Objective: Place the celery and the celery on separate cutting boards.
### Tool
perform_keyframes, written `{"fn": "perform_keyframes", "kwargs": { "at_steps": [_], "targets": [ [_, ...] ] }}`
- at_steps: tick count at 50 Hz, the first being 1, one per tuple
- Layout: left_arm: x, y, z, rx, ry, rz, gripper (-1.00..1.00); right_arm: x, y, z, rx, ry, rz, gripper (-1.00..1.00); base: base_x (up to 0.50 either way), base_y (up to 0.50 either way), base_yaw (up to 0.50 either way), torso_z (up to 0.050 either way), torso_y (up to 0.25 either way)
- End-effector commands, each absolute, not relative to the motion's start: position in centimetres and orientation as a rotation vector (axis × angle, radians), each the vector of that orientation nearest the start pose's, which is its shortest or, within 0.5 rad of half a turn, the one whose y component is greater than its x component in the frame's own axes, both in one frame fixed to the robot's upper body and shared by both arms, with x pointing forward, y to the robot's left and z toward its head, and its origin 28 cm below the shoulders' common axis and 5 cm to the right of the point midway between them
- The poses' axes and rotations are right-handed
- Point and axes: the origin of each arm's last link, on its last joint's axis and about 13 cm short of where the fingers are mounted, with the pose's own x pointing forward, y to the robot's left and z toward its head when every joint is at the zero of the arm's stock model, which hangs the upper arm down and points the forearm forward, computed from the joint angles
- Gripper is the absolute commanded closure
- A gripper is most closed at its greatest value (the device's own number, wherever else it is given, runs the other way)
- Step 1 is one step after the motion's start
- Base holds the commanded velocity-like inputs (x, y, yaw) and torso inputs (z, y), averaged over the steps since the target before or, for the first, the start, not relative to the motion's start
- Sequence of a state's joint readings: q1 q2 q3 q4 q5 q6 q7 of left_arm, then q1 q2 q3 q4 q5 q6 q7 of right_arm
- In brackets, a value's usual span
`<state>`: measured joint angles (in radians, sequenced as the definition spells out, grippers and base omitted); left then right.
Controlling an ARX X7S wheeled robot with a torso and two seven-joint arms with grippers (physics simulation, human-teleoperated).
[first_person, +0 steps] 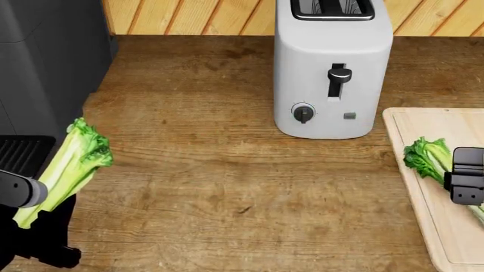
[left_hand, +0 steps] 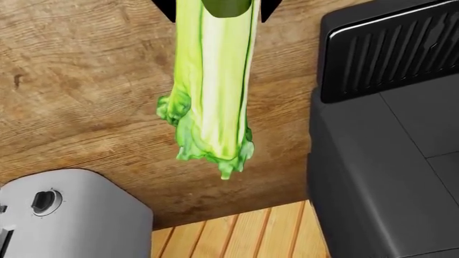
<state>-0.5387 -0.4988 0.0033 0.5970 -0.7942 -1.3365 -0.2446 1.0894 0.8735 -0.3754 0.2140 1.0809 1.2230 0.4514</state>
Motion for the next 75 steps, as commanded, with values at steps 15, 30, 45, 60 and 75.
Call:
{"fn": "perform_keyframes", "kwargs": {
  "at_steps": [15,30,45,60,75],
  "targets": [
    [23.2,26.1,19.0,0.107,0.23,-0.197,1.0,24.8,-26.1,22.6,0.113,0.156,-0.161,-1.0,0.0,0.0,0.0,0.0,0.0],
    [22.7,26.5,18.9,0.088,0.219,-0.182,1.0,23.6,-25.2,20.8,0.047,0.039,-0.079,-1.0,0.0,0.0,0.0,0.0,0.001],
    [22.7,26.6,18.9,0.082,0.221,-0.182,1.0,23.6,-25.0,20.7,0.018,0.066,-0.087,-1.0,-0.35,0.01,0.0,0.0,0.0],
    [22.7,27.0,19.0,0.082,0.215,-0.164,1.0,23.6,-24.9,20.3,-0.049,0.048,-0.069,-1.0,-0.05,0.42,0.0,0.001,0.0],
    [22.6,27.2,19.4,0.083,0.21,-0.152,1.0,23.7,-24.9,20.0,-0.037,0.05,-0.071,-1.0,0.0,0.5,0.0,0.0,0.0]
  ]
}}
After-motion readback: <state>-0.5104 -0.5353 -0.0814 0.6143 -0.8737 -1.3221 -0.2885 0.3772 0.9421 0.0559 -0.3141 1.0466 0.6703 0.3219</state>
